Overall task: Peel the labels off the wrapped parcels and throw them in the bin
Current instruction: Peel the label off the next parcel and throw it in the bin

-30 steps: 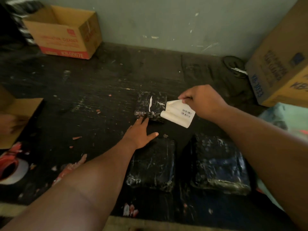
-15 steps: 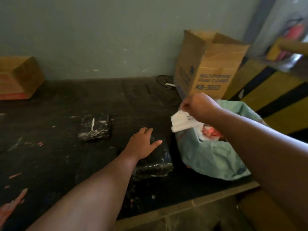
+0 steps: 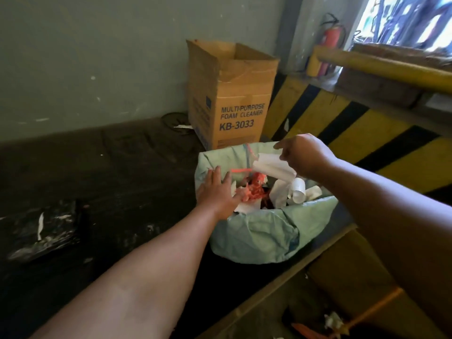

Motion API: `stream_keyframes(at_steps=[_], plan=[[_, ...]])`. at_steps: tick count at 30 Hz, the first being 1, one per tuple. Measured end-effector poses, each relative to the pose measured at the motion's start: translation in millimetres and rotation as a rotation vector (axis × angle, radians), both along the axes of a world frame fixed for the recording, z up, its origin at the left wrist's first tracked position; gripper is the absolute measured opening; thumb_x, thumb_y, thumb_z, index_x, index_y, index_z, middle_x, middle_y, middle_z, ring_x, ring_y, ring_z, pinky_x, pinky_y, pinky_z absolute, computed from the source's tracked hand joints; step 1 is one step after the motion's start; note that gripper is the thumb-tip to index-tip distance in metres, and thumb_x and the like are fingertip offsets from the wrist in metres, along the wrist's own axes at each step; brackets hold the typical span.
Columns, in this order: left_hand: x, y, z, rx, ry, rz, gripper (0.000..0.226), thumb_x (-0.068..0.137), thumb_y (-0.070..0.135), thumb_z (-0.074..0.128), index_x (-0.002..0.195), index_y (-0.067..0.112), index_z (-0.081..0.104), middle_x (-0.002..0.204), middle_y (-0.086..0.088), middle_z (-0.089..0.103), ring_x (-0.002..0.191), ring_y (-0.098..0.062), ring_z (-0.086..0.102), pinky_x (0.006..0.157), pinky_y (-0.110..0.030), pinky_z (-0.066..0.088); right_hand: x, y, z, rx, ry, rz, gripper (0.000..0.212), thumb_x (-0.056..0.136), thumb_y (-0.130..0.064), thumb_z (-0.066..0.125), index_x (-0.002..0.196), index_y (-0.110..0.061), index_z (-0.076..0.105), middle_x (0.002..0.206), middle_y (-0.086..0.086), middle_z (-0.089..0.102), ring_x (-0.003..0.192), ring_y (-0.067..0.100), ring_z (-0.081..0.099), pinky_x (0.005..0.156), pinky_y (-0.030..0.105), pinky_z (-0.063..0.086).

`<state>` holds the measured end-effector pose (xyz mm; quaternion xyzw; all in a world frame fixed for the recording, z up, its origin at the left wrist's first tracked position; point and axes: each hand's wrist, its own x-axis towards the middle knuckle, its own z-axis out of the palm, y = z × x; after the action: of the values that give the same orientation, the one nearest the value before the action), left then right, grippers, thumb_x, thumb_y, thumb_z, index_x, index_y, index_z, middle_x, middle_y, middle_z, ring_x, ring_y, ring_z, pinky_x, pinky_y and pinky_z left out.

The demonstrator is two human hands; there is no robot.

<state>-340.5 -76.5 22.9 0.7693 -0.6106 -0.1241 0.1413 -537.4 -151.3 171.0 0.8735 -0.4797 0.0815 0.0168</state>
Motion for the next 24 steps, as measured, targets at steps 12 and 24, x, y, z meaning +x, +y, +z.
stream_keyframes(at_steps=[12, 24], plan=[[4, -17, -31, 0.077, 0.045, 0.109, 0.107, 0.093, 0.079, 0.029, 0.162, 0.007, -0.009, 0.165, -0.013, -0.03, 0.151, -0.024, -0.03, 0.127, -0.05, 0.0, 16, -53, -29, -0.004, 0.051, 0.055, 0.031, 0.088, -0.006, 0.063, 0.115, -0.019, 0.071, 0.108, -0.005, 0.071, 0.101, 0.012, 0.065, 0.086, 0.026, 0.055], [5, -16, -34, 0.047, 0.068, 0.092, 0.105, 0.093, 0.075, 0.04, 0.163, 0.009, -0.003, 0.166, -0.015, -0.028, 0.152, -0.025, -0.029, 0.127, -0.05, 0.001, 21, -56, -22, -0.055, 0.019, 0.094, 0.027, 0.089, -0.006, 0.062, 0.111, -0.019, 0.072, 0.11, -0.001, 0.066, 0.094, 0.012, 0.061, 0.079, 0.024, 0.052]])
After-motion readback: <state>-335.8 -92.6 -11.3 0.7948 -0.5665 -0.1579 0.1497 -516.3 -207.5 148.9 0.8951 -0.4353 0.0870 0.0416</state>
